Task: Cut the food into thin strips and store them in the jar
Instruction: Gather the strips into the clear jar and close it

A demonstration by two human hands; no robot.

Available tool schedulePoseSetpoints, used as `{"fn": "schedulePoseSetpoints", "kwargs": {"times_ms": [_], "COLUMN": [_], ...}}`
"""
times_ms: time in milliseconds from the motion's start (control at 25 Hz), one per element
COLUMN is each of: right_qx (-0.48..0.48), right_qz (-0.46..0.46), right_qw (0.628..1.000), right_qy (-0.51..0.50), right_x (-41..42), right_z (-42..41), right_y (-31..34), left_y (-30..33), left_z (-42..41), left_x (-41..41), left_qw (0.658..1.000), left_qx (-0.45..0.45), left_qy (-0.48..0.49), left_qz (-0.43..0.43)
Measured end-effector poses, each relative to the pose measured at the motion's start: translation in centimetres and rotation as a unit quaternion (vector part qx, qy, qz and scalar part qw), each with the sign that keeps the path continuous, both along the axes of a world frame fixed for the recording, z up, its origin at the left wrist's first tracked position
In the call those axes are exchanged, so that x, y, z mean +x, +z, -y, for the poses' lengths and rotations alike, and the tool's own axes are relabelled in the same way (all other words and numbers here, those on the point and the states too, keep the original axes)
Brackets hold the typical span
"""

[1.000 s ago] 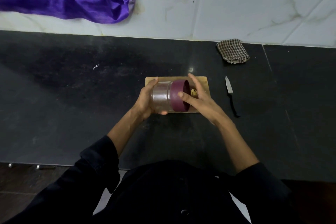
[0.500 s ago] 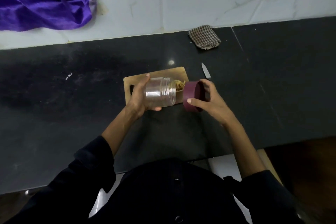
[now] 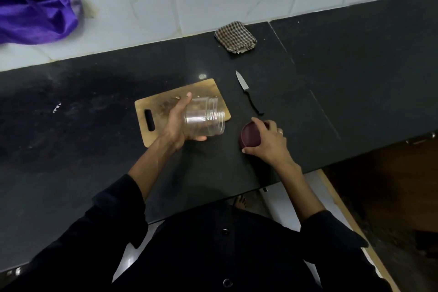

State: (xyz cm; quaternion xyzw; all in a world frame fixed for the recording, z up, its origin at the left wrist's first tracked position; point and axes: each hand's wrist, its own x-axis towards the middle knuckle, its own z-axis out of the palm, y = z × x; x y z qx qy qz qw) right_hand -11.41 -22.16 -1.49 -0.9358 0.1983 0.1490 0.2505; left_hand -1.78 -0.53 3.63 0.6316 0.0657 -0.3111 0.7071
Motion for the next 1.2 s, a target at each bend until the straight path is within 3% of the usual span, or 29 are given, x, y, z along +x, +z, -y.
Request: {"fn": "schedulePoseSetpoints", "kwargs": {"times_ms": [120,240,320,440,560,720,880,1040,1200], "right_qx": [0.029,0.189,0.285,0.305,0.325,0.244,0.098,0.040,0.032], "right_qz": [0.047,0.157,0.157,0.144,0.138,0.163,0.140,0.114,0.097], "right_qw": [0.998,0.969,0.943,0.934,0.926,0.941,0.958,0.951,0.955], "right_qy": [0.001,0.015,0.064,0.116,0.137,0.169,0.231,0.283,0.278], "right_x": [0.1,1.7,3.6,5.9,7.5,10.7,14.9,16.7,17.2], "right_z": [-0.4,-2.1,-4.0,-7.2,-9.4,-11.2,-13.1,-15.3,-16.1], "right_y": [1.5,5.6,7.2,6.9,6.5,6.7,6.7,5.8,4.2], "left_y": [-0.4,-0.7,-0.6,-0.3,-0.3,-1.6,-3.6,-4.5,-4.5], "left_z": [-0.4,-1.1,-1.6,-2.7,-4.6,-7.7,-11.7,-12.6,-11.6], "left_x": [-0.1,-0.1,-0.3,-0.2,0.5,1.5,2.8,3.2,3.4], "left_qw": [1.000,0.999,0.998,0.990,0.984,0.981,0.947,0.944,0.944], "left_qx": [-0.004,-0.018,-0.052,-0.136,-0.157,-0.041,0.100,0.199,0.225], "left_qy": [0.014,0.026,0.023,0.033,0.082,0.172,0.275,0.192,0.132], "left_qz": [0.002,0.002,0.004,0.006,0.021,0.080,0.131,0.182,0.201]}}
